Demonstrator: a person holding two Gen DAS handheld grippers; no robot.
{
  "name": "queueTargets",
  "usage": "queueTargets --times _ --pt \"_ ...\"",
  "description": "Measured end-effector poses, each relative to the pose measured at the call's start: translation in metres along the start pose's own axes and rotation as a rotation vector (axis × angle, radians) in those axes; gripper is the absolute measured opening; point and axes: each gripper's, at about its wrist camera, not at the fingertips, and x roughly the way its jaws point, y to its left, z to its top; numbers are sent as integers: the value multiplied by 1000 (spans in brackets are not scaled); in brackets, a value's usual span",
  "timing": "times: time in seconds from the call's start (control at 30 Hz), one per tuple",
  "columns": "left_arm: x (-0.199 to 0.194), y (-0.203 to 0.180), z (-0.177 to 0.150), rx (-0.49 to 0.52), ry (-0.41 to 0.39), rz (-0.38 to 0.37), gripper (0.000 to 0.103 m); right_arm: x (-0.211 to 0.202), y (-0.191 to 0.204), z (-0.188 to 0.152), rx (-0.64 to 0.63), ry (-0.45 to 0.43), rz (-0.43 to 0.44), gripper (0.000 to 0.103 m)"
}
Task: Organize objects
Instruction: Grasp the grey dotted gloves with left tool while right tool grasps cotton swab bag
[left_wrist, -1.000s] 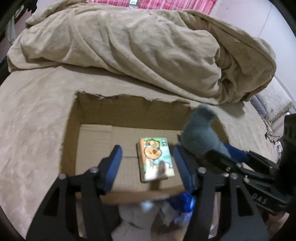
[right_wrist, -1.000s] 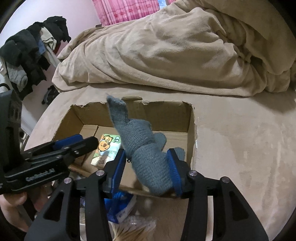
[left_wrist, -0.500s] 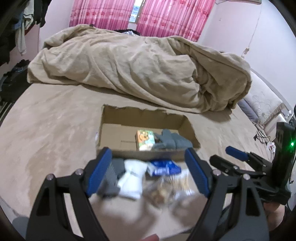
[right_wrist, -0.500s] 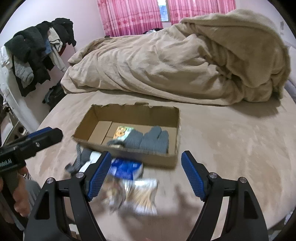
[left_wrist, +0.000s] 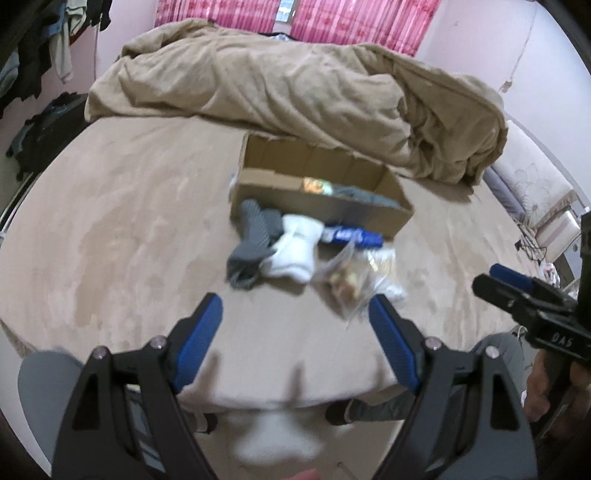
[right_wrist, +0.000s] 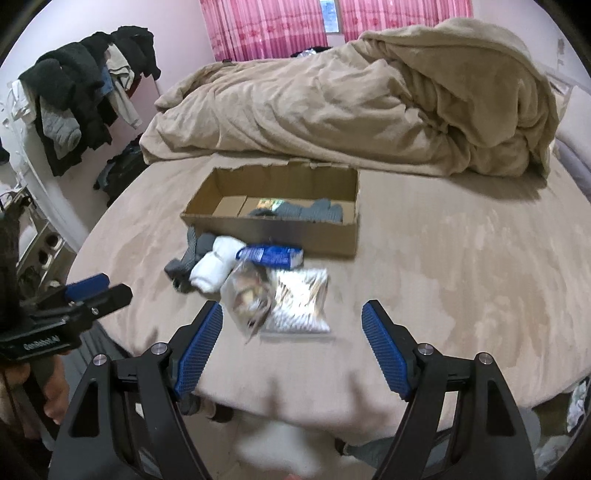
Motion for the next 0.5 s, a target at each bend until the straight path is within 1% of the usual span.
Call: queueTargets --times 0.1,0.2,0.3,0.5 --pt "-2 6 -6 -9 3 -3 83 3 1 -7 -9 12 -3 81" --pt "2 7 -7 16 9 3 83 11 -4 -11 0 20 -6 81" --pt "13 10 -7 33 25 -2 83 23 -9 -12 9 30 -16 81" --pt "44 17 7 96 5 31 83 54 -14 -10 -10 44 -27 81"
